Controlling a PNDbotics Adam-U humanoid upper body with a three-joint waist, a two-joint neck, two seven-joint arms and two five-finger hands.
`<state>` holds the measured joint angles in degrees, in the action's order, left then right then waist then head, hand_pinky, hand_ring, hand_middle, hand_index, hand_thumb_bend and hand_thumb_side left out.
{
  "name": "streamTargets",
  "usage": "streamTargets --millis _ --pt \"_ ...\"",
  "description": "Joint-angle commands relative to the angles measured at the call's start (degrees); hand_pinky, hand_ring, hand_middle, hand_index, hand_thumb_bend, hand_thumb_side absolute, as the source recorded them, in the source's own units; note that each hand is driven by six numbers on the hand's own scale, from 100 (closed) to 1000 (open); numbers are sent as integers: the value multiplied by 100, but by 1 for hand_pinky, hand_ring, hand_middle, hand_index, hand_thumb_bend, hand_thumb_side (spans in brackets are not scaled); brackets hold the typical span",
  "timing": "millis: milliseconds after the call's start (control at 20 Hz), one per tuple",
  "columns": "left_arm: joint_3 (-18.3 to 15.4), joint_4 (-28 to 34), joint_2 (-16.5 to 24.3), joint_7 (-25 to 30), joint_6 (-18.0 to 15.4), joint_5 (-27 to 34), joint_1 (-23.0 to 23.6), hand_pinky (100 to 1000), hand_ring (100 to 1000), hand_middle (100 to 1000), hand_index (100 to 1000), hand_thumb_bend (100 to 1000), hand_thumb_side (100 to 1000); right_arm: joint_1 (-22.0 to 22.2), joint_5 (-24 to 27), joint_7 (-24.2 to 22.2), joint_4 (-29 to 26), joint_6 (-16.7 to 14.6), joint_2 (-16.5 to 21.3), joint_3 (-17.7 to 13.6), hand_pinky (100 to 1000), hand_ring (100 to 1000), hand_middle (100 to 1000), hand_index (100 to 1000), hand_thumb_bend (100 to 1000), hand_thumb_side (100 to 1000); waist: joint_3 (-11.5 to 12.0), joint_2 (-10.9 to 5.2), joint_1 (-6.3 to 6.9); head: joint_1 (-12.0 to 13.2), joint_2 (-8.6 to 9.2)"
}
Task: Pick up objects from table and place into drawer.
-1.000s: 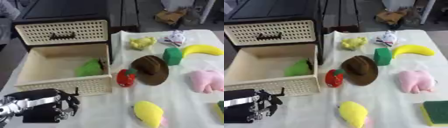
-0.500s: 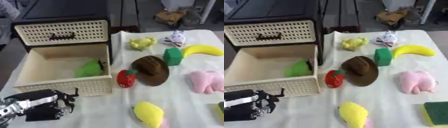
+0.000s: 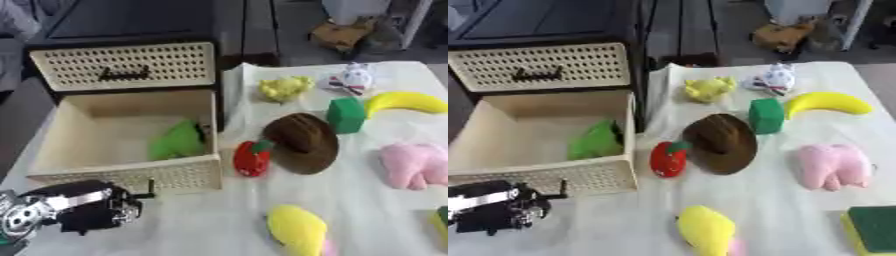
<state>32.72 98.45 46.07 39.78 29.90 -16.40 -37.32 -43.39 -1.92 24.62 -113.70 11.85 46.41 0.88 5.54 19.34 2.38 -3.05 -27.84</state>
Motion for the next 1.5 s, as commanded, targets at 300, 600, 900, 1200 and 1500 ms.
streamTargets --millis 300,600,900,1200,1500 --pt "-93 -710 -83 478 351 -141 -41 423 648 836 973 100 1000 -113 -48 -9 -89 119 8 -57 347 569 512 714 115 838 -18 -25 -37 42 115" --pt "-264 -68 155 470 63 -345 59 422 644 834 973 100 1000 -101 -62 -51 -89 154 5 -35 346 568 511 712 114 838 -2 -28 -31 47 105" --pt "-467 919 513 733 -35 -614 187 426 652 848 993 100 1000 -92 -45 -80 -89 161 -9 -23 347 568 511 712 113 839 15 -64 -9 46 138" --pt "-578 882 468 724 -53 -932 110 431 659 858 993 100 1000 -75 -13 -107 -89 151 -29 -14 347 567 510 712 114 842 -13 -98 -2 51 187" --pt "-493 442 252 727 -169 -1080 -65 435 659 864 988 100 1000 -69 0 -81 -89 142 -49 -43 348 568 511 712 112 840 -64 -92 -11 69 215"
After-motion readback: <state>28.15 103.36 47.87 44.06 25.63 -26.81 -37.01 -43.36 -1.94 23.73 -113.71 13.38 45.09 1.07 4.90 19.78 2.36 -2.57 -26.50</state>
